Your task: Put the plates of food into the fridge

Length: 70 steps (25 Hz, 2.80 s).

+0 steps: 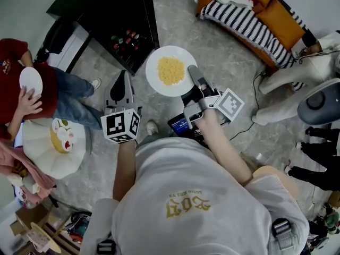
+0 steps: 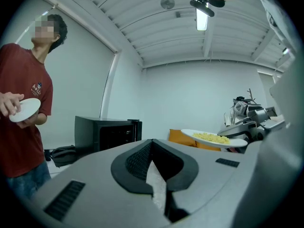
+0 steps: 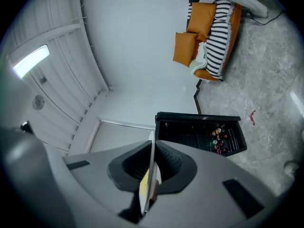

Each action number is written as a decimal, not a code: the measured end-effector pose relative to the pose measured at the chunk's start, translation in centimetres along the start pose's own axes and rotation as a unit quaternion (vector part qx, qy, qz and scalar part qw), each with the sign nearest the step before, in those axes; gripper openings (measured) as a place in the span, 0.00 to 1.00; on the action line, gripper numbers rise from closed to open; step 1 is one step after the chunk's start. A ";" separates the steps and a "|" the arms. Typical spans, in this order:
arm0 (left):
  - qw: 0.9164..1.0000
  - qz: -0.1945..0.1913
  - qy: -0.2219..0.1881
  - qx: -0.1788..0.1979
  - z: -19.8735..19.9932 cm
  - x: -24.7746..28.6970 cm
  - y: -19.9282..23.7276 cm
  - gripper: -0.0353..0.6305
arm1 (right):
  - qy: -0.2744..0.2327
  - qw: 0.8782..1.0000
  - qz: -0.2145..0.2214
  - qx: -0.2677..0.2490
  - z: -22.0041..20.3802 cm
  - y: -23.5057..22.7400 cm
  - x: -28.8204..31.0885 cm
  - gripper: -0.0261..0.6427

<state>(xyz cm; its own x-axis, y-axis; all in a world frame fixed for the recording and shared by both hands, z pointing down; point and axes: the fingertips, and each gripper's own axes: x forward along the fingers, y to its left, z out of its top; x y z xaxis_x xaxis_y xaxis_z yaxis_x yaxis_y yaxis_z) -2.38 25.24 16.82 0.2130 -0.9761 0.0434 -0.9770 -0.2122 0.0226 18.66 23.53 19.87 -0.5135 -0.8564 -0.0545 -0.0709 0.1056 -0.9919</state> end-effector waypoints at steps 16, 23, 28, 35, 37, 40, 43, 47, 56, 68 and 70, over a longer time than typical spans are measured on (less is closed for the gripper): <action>1.000 0.016 0.003 -0.001 -0.8 0.3 0.1 0.06 | 0.015 1.000 -0.003 0.015 0.2 -1.5 0.6 0.07; 1.000 0.017 -0.010 0.001 -1.3 0.5 -0.1 0.06 | 0.015 1.000 0.003 0.014 0.3 -2.3 0.4 0.07; 1.000 0.011 -0.010 -0.004 -1.2 3.5 1.7 0.06 | 0.006 1.000 -0.002 0.015 1.0 -2.5 3.5 0.07; 1.000 -0.002 -0.001 -0.010 -1.1 9.7 5.8 0.06 | -0.002 1.000 -0.015 0.014 1.7 -3.2 10.2 0.07; 1.000 -0.006 0.000 -0.011 -1.0 10.9 6.8 0.06 | -0.005 1.000 -0.017 0.016 1.6 -3.5 11.6 0.07; 1.000 -0.010 -0.001 -0.011 -1.1 12.6 8.3 0.06 | -0.006 1.000 -0.023 0.015 1.3 -3.9 13.6 0.07; 1.000 -0.016 0.001 -0.017 -1.2 14.1 9.8 0.06 | -0.010 0.999 -0.028 0.015 0.9 -4.0 15.5 0.07; 0.999 -0.027 0.005 -0.023 -1.4 15.7 11.6 0.06 | -0.021 0.999 -0.038 0.015 0.4 -4.3 17.5 0.07; 0.998 -0.044 0.021 -0.034 -2.4 22.0 15.5 0.06 | -0.032 0.998 -0.059 0.011 2.2 -6.0 24.2 0.07; 0.999 -0.024 0.015 -0.024 -2.5 22.3 16.1 0.06 | -0.015 0.999 -0.043 0.017 2.0 -6.0 25.3 0.07; 0.999 -0.023 0.015 -0.023 -2.6 22.2 16.0 0.06 | -0.010 0.999 -0.043 0.014 2.0 -6.1 25.3 0.07</action>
<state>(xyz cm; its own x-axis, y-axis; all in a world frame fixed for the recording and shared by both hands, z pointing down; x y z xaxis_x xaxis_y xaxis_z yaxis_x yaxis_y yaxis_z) -13.21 0.31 20.73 0.2595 -0.9631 0.0709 -0.9644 -0.2546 0.0714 7.79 0.25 24.28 -0.4894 -0.8716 0.0292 -0.0900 0.0171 -0.9958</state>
